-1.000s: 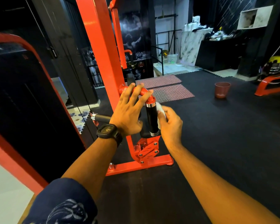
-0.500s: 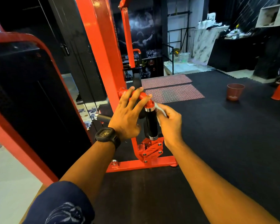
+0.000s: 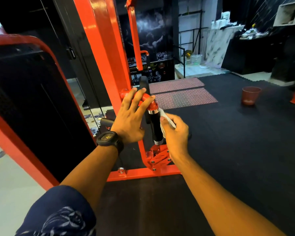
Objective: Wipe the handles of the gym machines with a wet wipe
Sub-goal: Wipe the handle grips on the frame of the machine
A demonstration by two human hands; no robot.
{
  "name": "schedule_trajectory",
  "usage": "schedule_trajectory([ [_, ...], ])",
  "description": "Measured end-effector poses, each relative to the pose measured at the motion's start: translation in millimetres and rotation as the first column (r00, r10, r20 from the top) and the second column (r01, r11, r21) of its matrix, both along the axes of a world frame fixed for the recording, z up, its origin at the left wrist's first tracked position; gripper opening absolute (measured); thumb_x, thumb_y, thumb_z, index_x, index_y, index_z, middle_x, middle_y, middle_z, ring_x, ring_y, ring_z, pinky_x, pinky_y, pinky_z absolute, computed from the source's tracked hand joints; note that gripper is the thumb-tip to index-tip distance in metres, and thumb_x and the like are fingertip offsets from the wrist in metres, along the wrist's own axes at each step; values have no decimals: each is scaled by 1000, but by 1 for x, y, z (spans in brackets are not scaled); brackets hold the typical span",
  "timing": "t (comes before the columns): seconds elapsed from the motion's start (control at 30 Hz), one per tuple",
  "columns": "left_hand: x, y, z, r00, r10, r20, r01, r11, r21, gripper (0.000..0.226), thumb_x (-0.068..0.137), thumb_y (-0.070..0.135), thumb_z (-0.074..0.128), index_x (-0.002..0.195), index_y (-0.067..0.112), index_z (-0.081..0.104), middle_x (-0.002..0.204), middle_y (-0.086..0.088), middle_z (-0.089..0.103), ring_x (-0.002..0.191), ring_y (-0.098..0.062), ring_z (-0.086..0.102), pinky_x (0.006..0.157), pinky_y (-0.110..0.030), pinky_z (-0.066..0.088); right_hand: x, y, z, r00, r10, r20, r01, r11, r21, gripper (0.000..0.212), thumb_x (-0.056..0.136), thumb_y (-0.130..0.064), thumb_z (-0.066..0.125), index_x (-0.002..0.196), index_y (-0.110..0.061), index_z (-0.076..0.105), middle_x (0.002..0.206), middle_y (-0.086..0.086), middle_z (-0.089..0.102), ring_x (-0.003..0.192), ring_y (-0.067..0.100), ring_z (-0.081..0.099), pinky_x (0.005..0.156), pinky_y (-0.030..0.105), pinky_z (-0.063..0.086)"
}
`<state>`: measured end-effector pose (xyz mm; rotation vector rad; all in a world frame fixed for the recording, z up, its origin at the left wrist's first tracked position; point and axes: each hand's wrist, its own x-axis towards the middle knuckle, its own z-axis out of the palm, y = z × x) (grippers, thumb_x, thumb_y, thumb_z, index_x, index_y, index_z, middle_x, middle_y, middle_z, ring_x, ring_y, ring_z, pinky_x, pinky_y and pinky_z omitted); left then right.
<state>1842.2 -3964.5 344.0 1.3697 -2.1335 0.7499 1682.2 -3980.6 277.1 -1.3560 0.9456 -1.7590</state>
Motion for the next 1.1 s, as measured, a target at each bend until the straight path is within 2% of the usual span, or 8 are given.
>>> schedule_trajectory([
  [0.1, 0, -3, -3, 1000, -18, -10, 18, 1000, -4, 104, 59, 17, 75, 153, 20, 30, 162, -12, 21, 152, -38, 10, 124, -50, 13, 8, -2, -2, 997, -83, 1, 83, 994, -68, 20, 93, -11, 66, 110, -18, 74, 98, -2, 65, 92, 12, 66, 83, 30, 55],
  [0.23, 4, -1, -2, 999, -41, -7, 41, 999, 23, 104, 57, 17, 68, 153, 22, 28, 162, -12, 21, 151, -39, 10, 122, -52, 17, 13, 0, -15, 992, -125, -5, 125, 990, 66, 23, 89, -6, 66, 104, -19, 77, 95, -3, 68, 90, 11, 67, 85, 45, 55],
  [0.4, 6, -2, 1, 998, -63, 3, 63, 998, 22, 105, 54, 16, 66, 153, 19, 31, 161, -14, 23, 151, -40, 12, 122, -52, 16, 8, 0, 17, 986, -137, -91, 126, 985, -115, 26, 92, -5, 64, 114, -16, 75, 101, -8, 64, 94, 4, 65, 86, 27, 54],
  [0.53, 3, 1, 0, 998, -64, -17, 65, 998, 28, 100, 58, 20, 60, 152, 21, 28, 162, -13, 23, 151, -40, 10, 123, -48, 13, 10, 11, -4, 974, -173, -143, 159, 982, -107, 30, 89, 4, 61, 114, -7, 73, 115, 2, 70, 106, 3, 64, 98, 32, 52],
  [0.67, 2, 2, -1, 999, -40, -11, 41, 999, 30, 104, 56, 17, 66, 152, 21, 28, 162, -12, 21, 151, -39, 10, 122, -51, 16, 15, 22, -7, 947, -248, -204, 203, 955, -218, 35, 91, 0, 62, 126, -2, 66, 126, 8, 67, 118, 13, 60, 101, 9, 42],
  [0.77, 2, 4, 0, 1000, -16, 1, 16, 999, 43, 107, 54, 18, 69, 153, 22, 27, 162, -12, 21, 151, -40, 10, 121, -54, 19, 13, 27, -20, 961, -157, -227, 143, 987, -80, 33, 96, 1, 59, 129, -3, 64, 125, 12, 68, 116, 22, 64, 81, -1, 44],
  [0.93, 0, 6, 0, 1000, -25, -9, 25, 999, 34, 104, 57, 17, 70, 152, 21, 28, 162, -13, 22, 151, -41, 11, 121, -55, 17, 16, 25, -16, 945, -273, -179, 240, 953, -185, 28, 94, -1, 63, 121, -6, 69, 115, 7, 71, 107, 13, 64, 93, 23, 51],
  [1.1, 3, 4, 1, 1000, -8, 18, 7, 999, 53, 105, 58, 22, 71, 153, 22, 25, 163, -13, 20, 151, -40, 10, 121, -55, 18, 7, 28, -29, 944, -293, -152, 234, 918, -320, 13, 86, 0, 74, 98, -3, 70, 98, 5, 63, 91, 11, 63, 77, 38, 55],
])
